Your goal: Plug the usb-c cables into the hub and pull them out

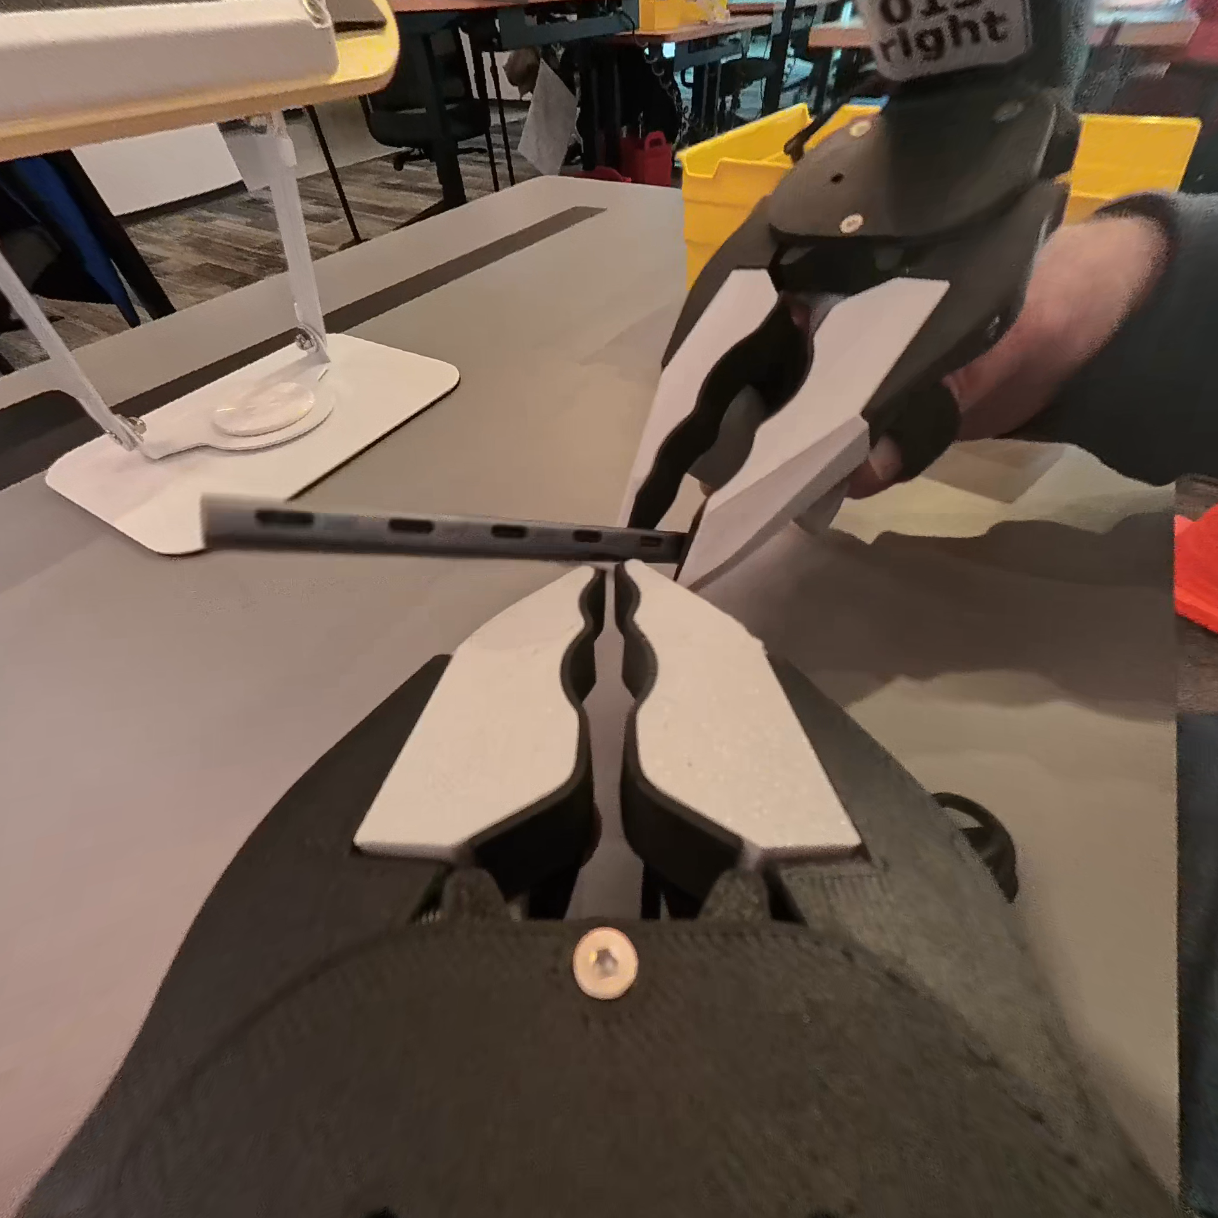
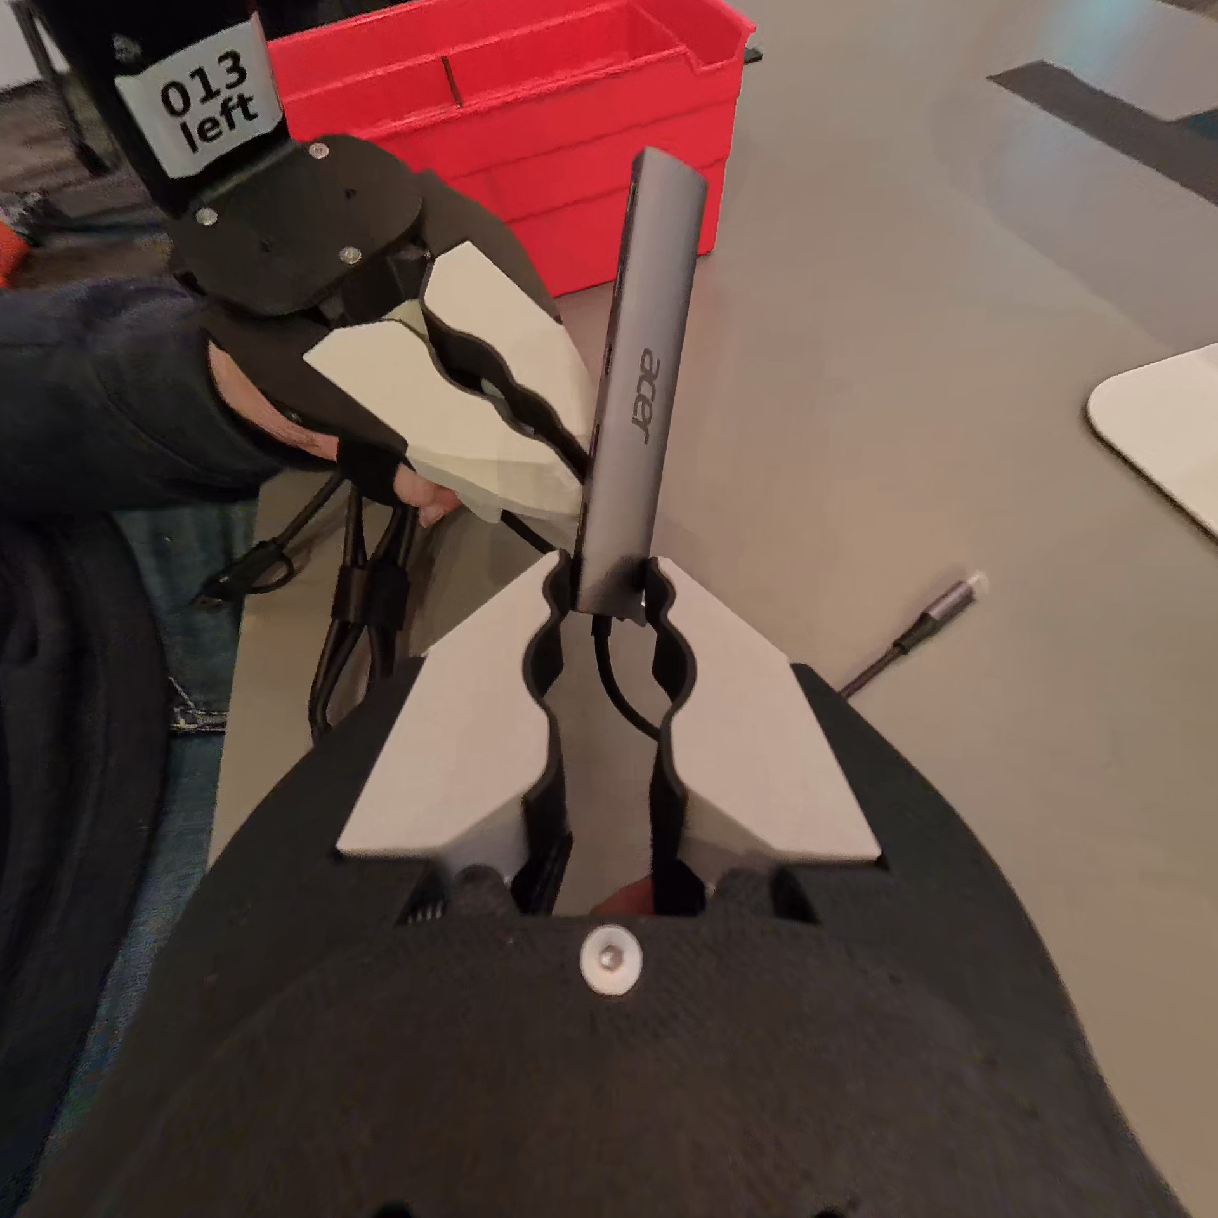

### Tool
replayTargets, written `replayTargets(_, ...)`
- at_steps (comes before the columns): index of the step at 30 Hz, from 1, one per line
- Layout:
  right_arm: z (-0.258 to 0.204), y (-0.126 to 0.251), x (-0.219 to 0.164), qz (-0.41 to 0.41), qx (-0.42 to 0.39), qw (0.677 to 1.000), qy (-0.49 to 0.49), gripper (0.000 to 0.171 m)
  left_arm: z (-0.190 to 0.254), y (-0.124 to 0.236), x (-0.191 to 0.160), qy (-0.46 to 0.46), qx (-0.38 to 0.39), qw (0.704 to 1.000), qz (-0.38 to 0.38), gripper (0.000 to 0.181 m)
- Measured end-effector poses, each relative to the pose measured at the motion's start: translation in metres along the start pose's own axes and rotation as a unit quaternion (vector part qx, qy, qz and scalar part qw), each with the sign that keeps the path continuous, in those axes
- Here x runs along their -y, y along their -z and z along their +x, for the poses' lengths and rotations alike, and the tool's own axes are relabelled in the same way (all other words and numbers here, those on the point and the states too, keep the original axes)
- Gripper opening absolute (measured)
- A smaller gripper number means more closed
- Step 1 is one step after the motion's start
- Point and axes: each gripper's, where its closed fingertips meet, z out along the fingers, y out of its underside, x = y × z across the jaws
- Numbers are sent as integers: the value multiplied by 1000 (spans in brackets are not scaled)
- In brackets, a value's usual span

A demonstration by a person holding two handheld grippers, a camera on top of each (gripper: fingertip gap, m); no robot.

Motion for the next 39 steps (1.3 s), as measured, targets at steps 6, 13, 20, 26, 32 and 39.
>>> replayTargets(6, 7, -1, 1, -10, -72, 995, 68, 19, -4, 5, 14, 73, -40, 996, 44, 22)
replayTargets(13, 15, -11, 3, -42, -172, 968, 178, 19, -15, 4, 16, 145, -45, 986, 64, 22)
replayTargets(20, 21, -17, 7, -43, -208, 953, 217, 20, -24, 5, 15, 175, -39, 981, 72, 18)
replayTargets(26, 25, -26, 6, -36, -165, 971, 167, 41, -20, 5, 17, 175, -55, 980, 82, 9)
replayTargets(32, 21, -39, 2, -45, -131, 984, 114, 45, -24, 5, 18, 187, -45, 977, 92, 9)
replayTargets(39, 26, -48, 4, -62, -190, 979, 32, 36, -26, 4, 25, 189, -28, 976, 106, 9)
